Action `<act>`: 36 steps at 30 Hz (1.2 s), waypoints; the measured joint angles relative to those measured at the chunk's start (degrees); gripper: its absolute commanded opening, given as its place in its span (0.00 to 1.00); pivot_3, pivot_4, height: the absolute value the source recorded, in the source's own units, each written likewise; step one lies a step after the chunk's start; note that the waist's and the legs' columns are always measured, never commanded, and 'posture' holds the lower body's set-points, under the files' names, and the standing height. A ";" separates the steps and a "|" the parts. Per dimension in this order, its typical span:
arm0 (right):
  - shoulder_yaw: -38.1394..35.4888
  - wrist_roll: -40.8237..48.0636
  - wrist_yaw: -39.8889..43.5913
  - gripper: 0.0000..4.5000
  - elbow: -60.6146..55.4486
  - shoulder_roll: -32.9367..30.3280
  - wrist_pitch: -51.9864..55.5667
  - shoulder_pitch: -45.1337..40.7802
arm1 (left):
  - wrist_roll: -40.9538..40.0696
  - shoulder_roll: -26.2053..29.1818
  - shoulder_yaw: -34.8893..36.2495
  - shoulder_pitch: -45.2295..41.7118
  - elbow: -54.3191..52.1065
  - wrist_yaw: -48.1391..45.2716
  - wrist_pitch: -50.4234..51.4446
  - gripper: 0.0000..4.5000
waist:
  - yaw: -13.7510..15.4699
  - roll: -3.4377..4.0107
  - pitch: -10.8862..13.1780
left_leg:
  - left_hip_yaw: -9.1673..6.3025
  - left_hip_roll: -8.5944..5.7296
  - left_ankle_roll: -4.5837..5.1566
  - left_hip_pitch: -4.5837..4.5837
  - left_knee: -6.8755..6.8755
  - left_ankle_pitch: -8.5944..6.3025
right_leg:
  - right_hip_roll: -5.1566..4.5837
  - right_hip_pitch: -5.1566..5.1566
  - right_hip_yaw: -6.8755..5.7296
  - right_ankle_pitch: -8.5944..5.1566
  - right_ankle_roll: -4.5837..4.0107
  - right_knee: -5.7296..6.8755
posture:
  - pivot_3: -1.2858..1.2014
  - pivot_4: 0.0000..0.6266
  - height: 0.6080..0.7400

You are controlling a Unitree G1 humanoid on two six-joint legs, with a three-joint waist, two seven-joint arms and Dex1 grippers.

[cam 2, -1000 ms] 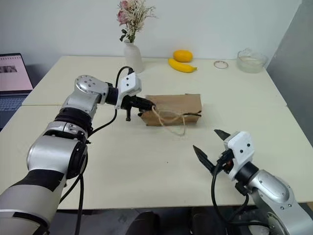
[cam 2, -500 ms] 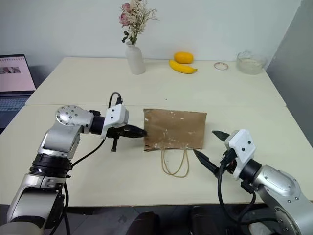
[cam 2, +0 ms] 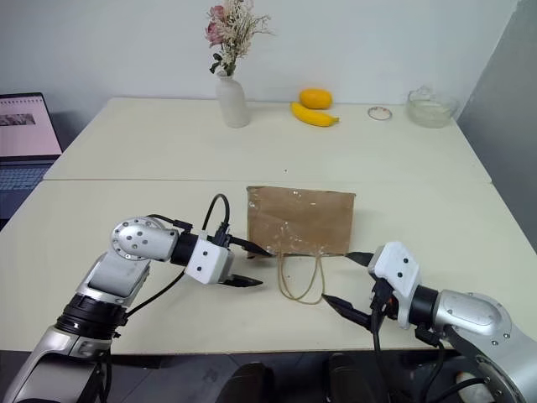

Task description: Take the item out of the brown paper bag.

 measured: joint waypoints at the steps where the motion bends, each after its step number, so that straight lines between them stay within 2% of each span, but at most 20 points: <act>1: 0.23 -0.19 0.11 1.00 -0.02 -0.34 -0.12 0.22 | 0.66 -0.54 -0.64 -0.34 0.87 0.67 -1.36 0.60 | 0.03 -0.01 0.00 | 0.00 0.00 0.00 -0.01 0.00 0.00 | 0.00 0.01 -0.01 0.00 0.00 -0.01 | 0.52 0.24 1.00; 7: 1.12 -0.60 0.08 1.00 -0.43 -0.85 -0.18 0.62 | 2.37 -5.78 -3.46 -1.36 4.07 5.56 -4.03 0.60 | 0.04 -0.01 0.00 | 0.02 0.02 0.00 -0.02 0.00 0.00 | 0.01 0.00 -0.03 0.00 0.01 -0.01 | 0.52 0.24 1.00; 15: 0.44 0.39 0.03 1.00 -1.69 -1.66 0.21 0.86 | 5.12 -6.33 -6.05 -2.03 8.35 7.74 -7.11 0.60 | 0.03 -0.01 -0.01 | 0.02 0.01 0.00 -0.02 0.01 0.00 | 0.02 0.01 -0.03 0.01 0.01 -0.01 | 0.52 0.24 1.00; 18: 0.35 0.60 0.00 1.00 -1.93 -2.22 0.42 0.85 | 5.30 -6.73 -7.30 -2.86 8.52 7.69 -8.04 0.47 | 0.05 -0.01 -0.01 | 0.03 0.00 0.00 -0.02 0.01 0.00 | 0.01 0.01 -0.03 0.01 0.01 -0.01 | 0.52 0.24 1.00; 25: 0.56 0.51 -0.16 1.00 -1.93 -3.65 1.69 -0.40 | 5.89 -8.27 -8.80 -4.27 10.01 8.12 -9.45 0.00 | 0.01 -0.01 -0.01 | 0.05 0.01 0.00 -0.02 0.01 0.00 | 0.03 0.01 -0.05 0.01 0.01 -0.01 | 0.52 0.24 1.00; 30: 2.51 -0.17 -0.23 1.00 -1.92 -4.25 2.64 -1.38 | 5.06 -9.48 -8.90 -4.26 9.67 9.27 -6.57 0.00 | 0.03 -0.01 -0.01 | 0.04 0.01 0.00 -0.03 0.01 0.00 | 0.02 0.01 -0.05 0.01 0.01 -0.01 | 0.52 0.24 1.00; 36: 8.72 -5.65 -0.71 1.00 -0.63 -5.11 2.53 -3.07 | -2.27 -12.51 -4.77 -4.80 3.94 12.70 8.95 0.00 | -0.02 -0.02 0.00 | 0.01 0.01 0.00 -0.04 0.03 0.00 | 0.03 0.01 -0.08 0.00 0.02 -0.01 | 0.52 0.24 1.00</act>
